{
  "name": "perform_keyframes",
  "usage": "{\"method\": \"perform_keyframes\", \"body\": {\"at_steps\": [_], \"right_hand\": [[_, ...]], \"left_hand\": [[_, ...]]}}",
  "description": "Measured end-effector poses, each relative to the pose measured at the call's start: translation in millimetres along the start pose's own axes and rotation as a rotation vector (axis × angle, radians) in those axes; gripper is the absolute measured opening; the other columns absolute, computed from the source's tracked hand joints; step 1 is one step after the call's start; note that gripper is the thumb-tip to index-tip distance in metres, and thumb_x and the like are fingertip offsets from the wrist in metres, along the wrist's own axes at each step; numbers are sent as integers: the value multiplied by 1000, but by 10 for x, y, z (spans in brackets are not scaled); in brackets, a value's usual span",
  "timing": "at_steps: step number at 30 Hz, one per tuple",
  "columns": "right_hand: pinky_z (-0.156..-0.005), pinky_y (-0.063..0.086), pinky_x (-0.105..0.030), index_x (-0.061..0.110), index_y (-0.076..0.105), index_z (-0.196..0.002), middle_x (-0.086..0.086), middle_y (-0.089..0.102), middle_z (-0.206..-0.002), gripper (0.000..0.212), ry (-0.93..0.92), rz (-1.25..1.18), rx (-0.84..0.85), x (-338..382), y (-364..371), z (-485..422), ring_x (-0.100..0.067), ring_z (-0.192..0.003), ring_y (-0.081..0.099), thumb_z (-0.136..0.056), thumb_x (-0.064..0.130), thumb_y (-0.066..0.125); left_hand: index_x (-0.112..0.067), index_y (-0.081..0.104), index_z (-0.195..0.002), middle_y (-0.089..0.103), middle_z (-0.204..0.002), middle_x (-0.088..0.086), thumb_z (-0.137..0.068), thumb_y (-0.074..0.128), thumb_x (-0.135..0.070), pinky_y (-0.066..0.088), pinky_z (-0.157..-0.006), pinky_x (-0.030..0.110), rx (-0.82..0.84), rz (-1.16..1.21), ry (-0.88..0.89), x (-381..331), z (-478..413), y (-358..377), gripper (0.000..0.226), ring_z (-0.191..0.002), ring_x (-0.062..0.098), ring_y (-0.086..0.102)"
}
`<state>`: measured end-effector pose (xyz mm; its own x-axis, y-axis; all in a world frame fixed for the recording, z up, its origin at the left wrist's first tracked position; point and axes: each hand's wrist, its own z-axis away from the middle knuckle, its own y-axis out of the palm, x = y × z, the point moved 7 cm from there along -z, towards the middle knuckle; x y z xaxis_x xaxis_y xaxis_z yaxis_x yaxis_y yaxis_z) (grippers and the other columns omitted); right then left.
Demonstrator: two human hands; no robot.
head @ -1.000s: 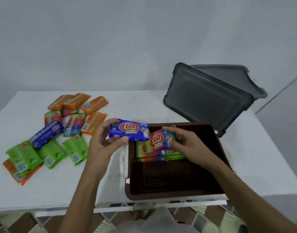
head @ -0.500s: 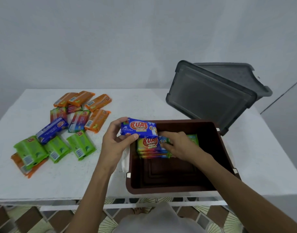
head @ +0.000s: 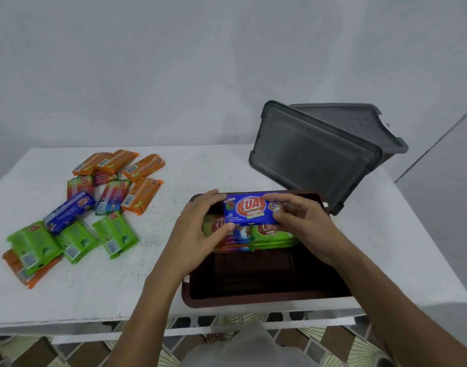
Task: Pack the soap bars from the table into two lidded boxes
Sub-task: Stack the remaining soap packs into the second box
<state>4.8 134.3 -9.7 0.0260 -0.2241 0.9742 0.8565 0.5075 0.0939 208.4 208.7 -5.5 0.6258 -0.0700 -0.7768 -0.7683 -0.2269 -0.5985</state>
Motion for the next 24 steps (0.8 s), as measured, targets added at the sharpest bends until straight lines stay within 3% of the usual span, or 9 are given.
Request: {"method": "perform_keyframes", "body": {"at_steps": [4,10,13,18,24], "right_hand": [[-75,61,-31,19,66,-118,-3,63,-120,27,29,218,-139,-12,-360,165,-19,-108,65,-94,10,59],[-69,61,-23,19,61,-123,-3,57,-126,28,39,529,-237,-234,-448,89,-18,-112,60,-96,11,57],[-77,58,-23,19,56,-130,-6,57,-131,32,21,797,-255,-270,-426,-8,-12,-109,56,-98,16,54],[-92,52,-30,12,53,-134,-14,57,-130,35,0,1089,-197,-337,-327,-63,-22,-115,58,-100,21,50],[-93,52,-36,20,43,-140,-14,46,-135,43,2,1367,-222,-289,-232,-6,-27,-116,52,-100,35,47]], "left_hand": [[-31,55,-129,40,-145,-11,-89,59,-45,23,-101,13,-79,-227,22,138,45,-16,43,-132,4,32],[-26,59,-126,40,-147,-2,-90,63,-29,29,-102,25,-129,-300,-25,257,132,19,36,-132,11,34],[-21,61,-124,42,-146,0,-91,61,-27,32,-102,28,-142,-350,-27,226,147,17,34,-131,15,36],[-20,63,-121,45,-144,-1,-92,60,-22,35,-101,31,-187,-347,-65,239,169,-9,30,-132,17,38],[-21,64,-118,47,-141,-7,-94,57,-21,36,-101,25,-240,-241,-112,303,209,-44,24,-129,11,44]]}}
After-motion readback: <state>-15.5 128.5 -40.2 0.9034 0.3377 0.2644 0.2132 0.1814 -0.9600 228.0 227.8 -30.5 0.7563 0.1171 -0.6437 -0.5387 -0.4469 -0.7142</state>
